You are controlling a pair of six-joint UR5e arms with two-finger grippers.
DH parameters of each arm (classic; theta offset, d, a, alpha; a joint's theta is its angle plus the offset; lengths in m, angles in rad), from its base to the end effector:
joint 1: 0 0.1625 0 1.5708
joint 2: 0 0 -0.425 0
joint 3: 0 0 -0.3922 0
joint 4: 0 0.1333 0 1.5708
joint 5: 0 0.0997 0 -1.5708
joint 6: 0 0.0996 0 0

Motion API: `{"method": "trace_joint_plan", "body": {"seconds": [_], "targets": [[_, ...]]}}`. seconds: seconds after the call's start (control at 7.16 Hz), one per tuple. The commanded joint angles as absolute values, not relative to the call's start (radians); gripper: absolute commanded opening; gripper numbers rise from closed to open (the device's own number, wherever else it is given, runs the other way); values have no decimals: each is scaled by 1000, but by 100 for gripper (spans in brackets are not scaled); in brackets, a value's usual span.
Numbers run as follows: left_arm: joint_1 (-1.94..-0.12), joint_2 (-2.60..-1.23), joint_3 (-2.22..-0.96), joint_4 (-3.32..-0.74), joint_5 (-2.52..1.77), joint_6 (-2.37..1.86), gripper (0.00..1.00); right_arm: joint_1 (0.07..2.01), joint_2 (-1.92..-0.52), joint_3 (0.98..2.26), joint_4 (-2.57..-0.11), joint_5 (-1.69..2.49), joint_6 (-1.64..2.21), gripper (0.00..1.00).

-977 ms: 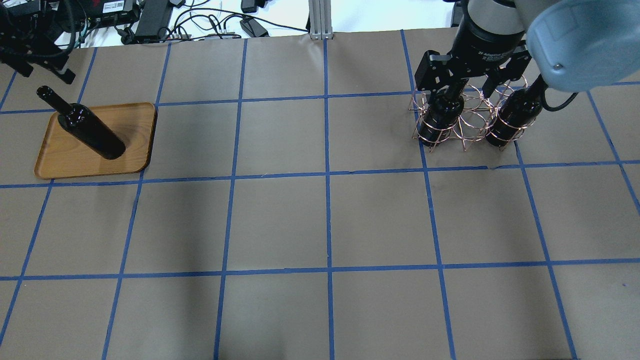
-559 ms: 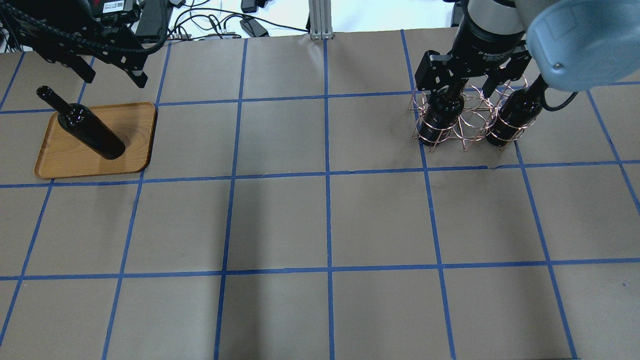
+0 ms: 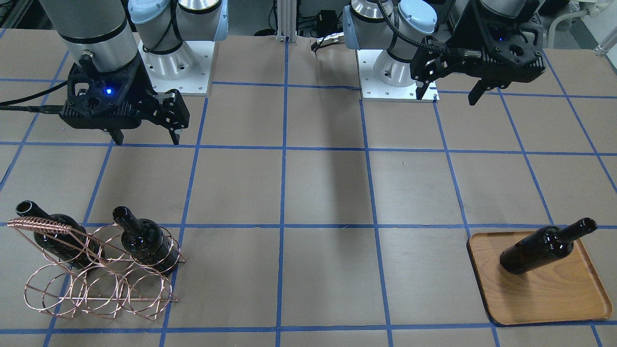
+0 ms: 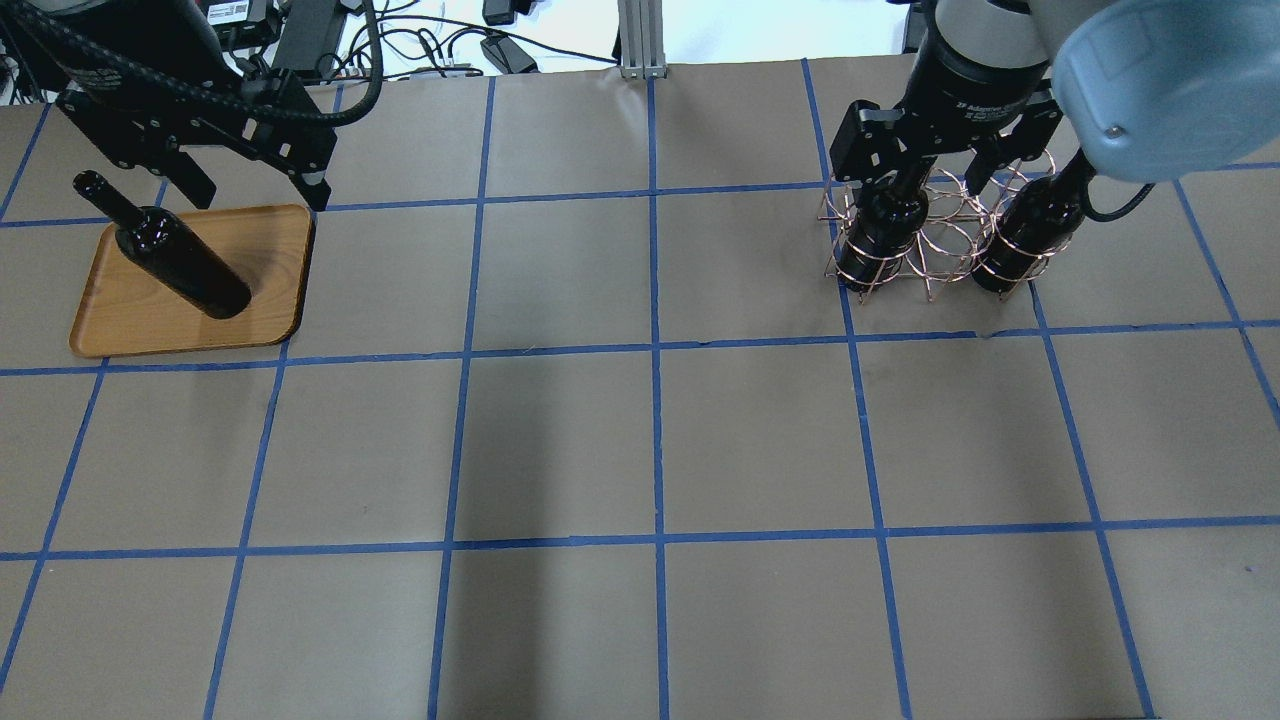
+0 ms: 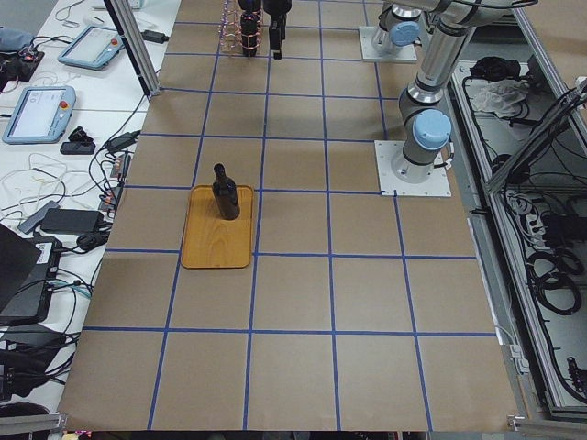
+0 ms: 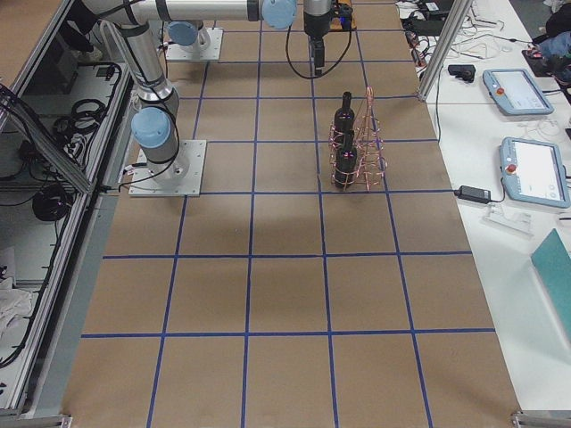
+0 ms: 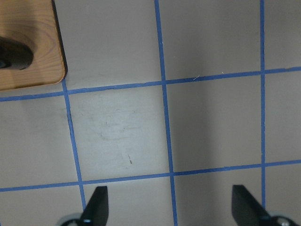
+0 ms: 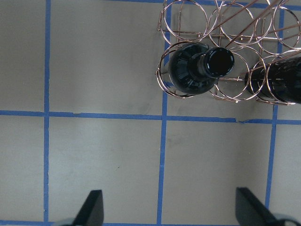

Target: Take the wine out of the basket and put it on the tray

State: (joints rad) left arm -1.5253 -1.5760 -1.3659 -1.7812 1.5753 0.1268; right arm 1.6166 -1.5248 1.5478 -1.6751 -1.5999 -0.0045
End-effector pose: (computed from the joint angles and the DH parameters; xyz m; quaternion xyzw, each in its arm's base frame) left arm -0.1106 -0.4908 0.5646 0.0407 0.9992 0.0055 0.0018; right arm 0.1540 -0.5126 0.4869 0.0245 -0.9988 0.0409 0.0137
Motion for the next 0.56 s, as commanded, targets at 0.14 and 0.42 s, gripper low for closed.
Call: {"method": "trace_joint_plan", "body": {"seconds": [0.14,0.42], "targets": [[-1529,-1577,-1382,-1706,1595,100,92,1615,-1525,1548,-1678,-1600,-5,100],[-1546,-1578,-1399,-1701,1585,100,92,1615,-1525,1548,-1687,-1594,-6,100]]}}
